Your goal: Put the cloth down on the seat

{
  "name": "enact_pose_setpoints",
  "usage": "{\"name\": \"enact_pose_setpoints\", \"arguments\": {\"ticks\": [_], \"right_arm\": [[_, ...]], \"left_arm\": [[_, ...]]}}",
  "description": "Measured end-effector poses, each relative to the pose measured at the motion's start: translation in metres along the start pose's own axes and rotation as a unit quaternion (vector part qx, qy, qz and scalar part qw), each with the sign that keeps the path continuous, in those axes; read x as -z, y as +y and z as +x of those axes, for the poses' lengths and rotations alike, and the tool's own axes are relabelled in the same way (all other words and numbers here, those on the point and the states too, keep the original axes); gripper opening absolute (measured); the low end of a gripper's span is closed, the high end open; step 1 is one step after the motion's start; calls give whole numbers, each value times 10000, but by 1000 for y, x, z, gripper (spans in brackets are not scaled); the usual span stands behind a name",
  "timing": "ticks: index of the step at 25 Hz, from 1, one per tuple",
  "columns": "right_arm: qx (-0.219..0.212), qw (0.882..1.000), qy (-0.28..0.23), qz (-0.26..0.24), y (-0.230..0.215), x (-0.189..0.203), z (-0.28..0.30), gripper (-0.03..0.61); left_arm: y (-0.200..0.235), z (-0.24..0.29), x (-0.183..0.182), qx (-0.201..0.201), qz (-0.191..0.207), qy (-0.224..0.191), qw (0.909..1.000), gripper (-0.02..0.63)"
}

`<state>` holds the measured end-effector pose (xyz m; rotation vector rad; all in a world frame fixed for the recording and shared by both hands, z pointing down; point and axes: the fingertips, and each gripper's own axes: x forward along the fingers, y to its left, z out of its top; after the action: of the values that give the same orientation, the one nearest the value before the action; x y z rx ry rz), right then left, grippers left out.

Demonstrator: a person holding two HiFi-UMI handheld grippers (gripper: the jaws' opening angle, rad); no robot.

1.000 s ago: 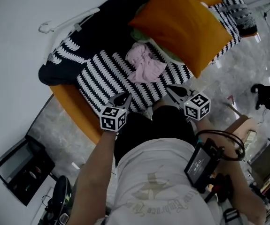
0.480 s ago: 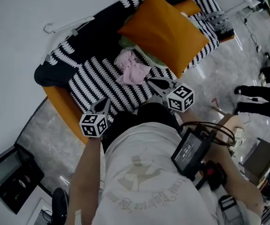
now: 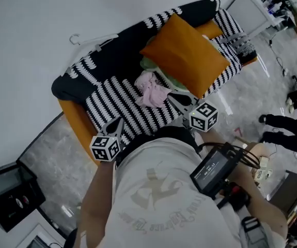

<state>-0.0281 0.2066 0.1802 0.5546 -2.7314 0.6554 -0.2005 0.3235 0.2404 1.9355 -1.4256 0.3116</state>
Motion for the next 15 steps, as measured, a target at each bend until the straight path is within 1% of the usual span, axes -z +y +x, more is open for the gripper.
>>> {"name": "enact_pose_setpoints", "arguments": {"ticks": [4,7,11,15], "right_arm": [[-83,9996,-207,-156,21,-10,-7,15],[-115,9990,-318,-283,38,-12,-11,15],[-144,9983,-275,-493,60,-4,-18,15],[-165,9987,-175,-449,73,10,-25,15]], "left_arm": [[-8,-16,-12,44,219,-170,9996,12],[-15,-24,-13,92,295,-259,9992,12],[-26,-32,-4,186,314,-276,9990,12],[-30,-37,4,273,296,-269,9988,12]]}}
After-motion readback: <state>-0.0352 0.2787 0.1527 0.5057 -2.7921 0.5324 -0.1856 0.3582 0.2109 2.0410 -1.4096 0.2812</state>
